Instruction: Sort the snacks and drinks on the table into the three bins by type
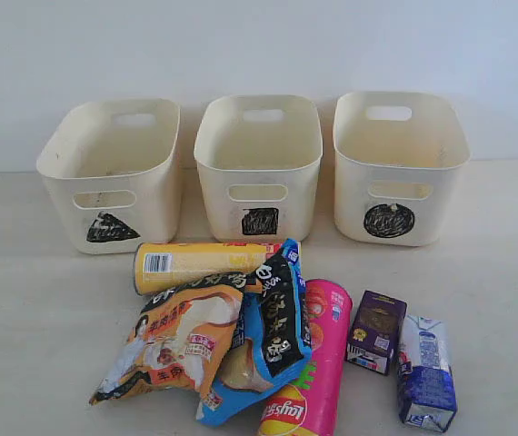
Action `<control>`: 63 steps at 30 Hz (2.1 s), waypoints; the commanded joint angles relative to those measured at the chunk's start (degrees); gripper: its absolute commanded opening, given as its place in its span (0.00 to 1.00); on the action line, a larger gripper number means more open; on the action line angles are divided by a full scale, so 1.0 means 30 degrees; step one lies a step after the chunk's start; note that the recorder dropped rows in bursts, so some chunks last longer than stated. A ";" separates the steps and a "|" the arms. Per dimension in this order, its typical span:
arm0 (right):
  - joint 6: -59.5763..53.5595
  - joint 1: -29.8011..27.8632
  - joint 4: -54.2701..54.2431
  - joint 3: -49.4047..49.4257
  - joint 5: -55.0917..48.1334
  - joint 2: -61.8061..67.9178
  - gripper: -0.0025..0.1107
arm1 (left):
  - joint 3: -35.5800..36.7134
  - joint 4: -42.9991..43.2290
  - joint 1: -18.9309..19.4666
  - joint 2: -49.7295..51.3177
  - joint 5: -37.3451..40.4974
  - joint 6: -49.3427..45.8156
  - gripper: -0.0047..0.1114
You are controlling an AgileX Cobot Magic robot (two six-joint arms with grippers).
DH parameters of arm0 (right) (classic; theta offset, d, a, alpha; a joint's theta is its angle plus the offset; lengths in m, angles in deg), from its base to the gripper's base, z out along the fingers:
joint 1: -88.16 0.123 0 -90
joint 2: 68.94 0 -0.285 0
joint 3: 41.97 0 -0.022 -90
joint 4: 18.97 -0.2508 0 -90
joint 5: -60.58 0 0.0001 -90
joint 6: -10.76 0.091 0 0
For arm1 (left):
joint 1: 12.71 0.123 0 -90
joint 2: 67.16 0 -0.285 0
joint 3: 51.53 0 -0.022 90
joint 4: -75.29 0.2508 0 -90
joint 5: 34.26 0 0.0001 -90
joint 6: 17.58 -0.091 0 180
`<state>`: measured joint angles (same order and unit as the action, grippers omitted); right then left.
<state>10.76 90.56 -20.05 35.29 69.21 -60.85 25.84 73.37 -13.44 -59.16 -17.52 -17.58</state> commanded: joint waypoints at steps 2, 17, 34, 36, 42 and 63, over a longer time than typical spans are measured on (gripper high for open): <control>0.3430 -0.0001 -0.0086 -0.0012 0.3930 -0.0100 0.02 | -0.0052 0.0012 0.0073 -0.0071 -0.0124 0.0126 0.07; 0.4585 -0.0001 0.2040 -0.6666 0.3421 0.7128 0.02 | -0.0052 0.0012 0.0073 -0.0071 -0.0124 0.0126 0.07; 0.1726 0.1465 0.4476 -1.6868 -0.9593 1.9023 0.02 | -0.0052 0.0012 0.0073 -0.0071 -0.0124 0.0126 0.07; 0.0979 0.2167 0.4229 -1.8182 -1.2379 2.0128 0.02 | -0.0052 0.0012 0.0073 -0.0071 -0.0124 0.0126 0.07; -0.5092 0.4398 -0.1218 -2.1196 -1.7150 2.2965 0.02 | -0.0052 0.0012 0.0073 -0.0071 -0.0124 0.0126 0.07; -2.0916 1.5347 -0.7706 -2.2147 -1.6543 3.1055 0.02 | -0.0052 0.0012 0.0073 -0.0071 -0.0124 0.0126 0.07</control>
<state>-47.46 133.77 -43.48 -30.87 18.31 31.02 25.84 73.37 -13.44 -59.16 -17.52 -17.58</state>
